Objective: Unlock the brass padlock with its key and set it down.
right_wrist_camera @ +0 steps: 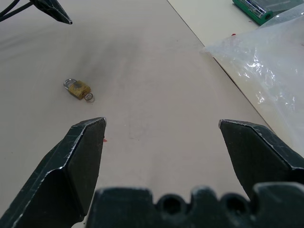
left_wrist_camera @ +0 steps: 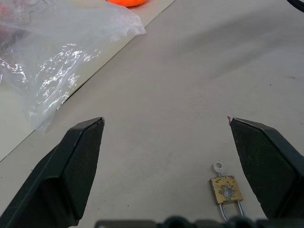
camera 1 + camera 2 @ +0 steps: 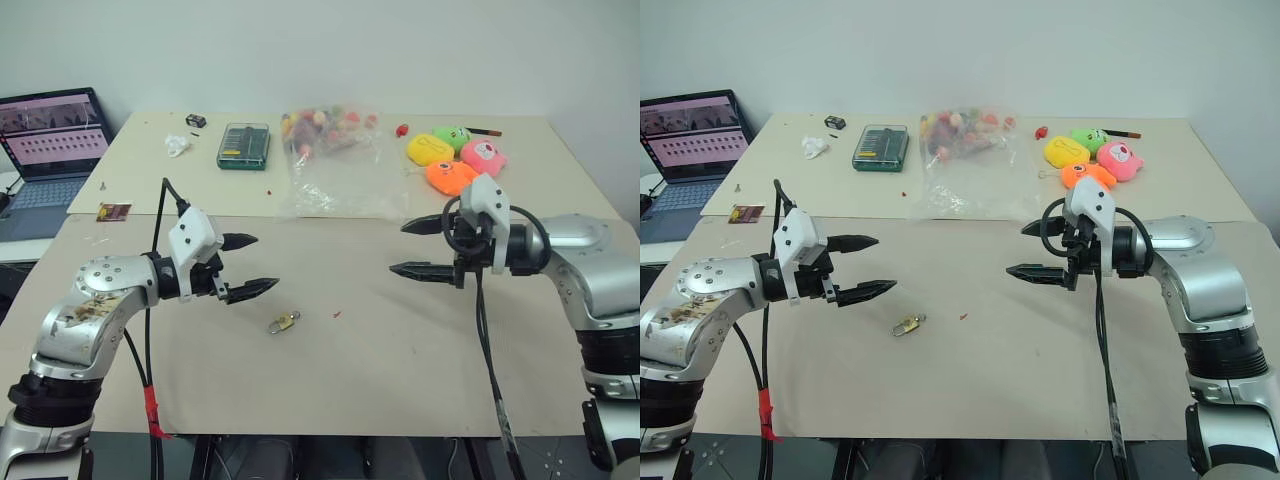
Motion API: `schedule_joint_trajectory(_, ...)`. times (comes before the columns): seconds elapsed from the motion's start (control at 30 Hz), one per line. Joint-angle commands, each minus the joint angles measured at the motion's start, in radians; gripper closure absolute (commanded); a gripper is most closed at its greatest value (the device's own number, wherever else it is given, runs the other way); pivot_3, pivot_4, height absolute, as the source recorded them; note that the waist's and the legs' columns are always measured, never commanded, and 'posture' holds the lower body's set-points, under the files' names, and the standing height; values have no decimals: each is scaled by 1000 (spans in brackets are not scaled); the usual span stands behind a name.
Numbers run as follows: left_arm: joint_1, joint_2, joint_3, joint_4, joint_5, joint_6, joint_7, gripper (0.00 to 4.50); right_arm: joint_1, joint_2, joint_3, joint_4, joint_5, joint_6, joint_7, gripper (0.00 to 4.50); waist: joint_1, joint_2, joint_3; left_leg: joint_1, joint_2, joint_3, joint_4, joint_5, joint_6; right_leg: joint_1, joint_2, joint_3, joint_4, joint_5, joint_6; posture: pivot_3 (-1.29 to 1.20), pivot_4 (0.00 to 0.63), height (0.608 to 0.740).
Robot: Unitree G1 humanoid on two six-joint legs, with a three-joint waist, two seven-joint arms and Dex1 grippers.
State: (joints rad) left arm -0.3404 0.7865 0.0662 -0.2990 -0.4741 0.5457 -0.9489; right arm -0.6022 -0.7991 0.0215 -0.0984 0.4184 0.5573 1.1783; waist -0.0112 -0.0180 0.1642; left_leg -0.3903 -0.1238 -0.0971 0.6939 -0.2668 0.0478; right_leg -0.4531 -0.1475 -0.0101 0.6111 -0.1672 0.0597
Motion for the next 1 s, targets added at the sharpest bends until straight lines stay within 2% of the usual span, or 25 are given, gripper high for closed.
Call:
schedule_joint_trajectory(0.03, 23, -11, 54, -72, -96, 27, -13, 0, -4, -5, -25, -38, 24, 6, -7, 20, 0, 0, 0, 0, 0, 0, 0, 0, 0, 0, 0, 0, 0, 0, 0, 0, 150, 740)
schedule_joint_trajectory(0.13, 116, -35, 79, -163, -181, 75, -3, 0, -3, 13, -7, -45, 18, 6, -19, 20, -6, 0, 0, 0, 0, 0, 0, 0, 0, -1, 0, 1, 0, 0, 0, 0, 150, 740)
schedule_joint_trajectory(0.23, 180, -61, 6, -205, -96, 62, 79, 0, 5, 18, -7, -58, 15, 10, -32, 20, -1, 0, 0, 0, 0, 0, 0, 0, 0, -1, 0, 1, 0, 0, 0, 0, 150, 740)
schedule_joint_trajectory(0.33, 256, -133, -67, -266, -28, 51, 195, 0, 22, 20, -10, -83, 17, 20, -53, 20, 4, 0, 0, 1, 0, 0, 0, 0, 0, 1, 0, 1, 0, 0, 0, 0, 150, 740)
schedule_joint_trajectory(0.6, 336, -270, -174, -320, 139, 70, 445, 0, 54, 9, -30, -118, 28, 41, -80, 20, 22, 0, 0, 1, 0, 1, 0, 0, 0, 2, 0, 1, 0, 0, 0, 0, 150, 740)
schedule_joint_trajectory(0.8, 393, -285, -220, -314, 196, 35, 469, 0, 60, 4, -33, -119, 31, 41, -85, 20, 22, 0, 0, 1, 1, 1, 0, 0, 0, 1, 0, 1, 0, 0, 0, 0, 150, 740)
schedule_joint_trajectory(1.0, 430, -270, -212, -296, 213, -4, 447, 0, 52, 4, -28, -107, 29, 32, -86, 20, 22, 0, 0, 1, 1, 2, 0, 0, 1, 2, 0, 1, 0, 0, 0, 0, 150, 740)
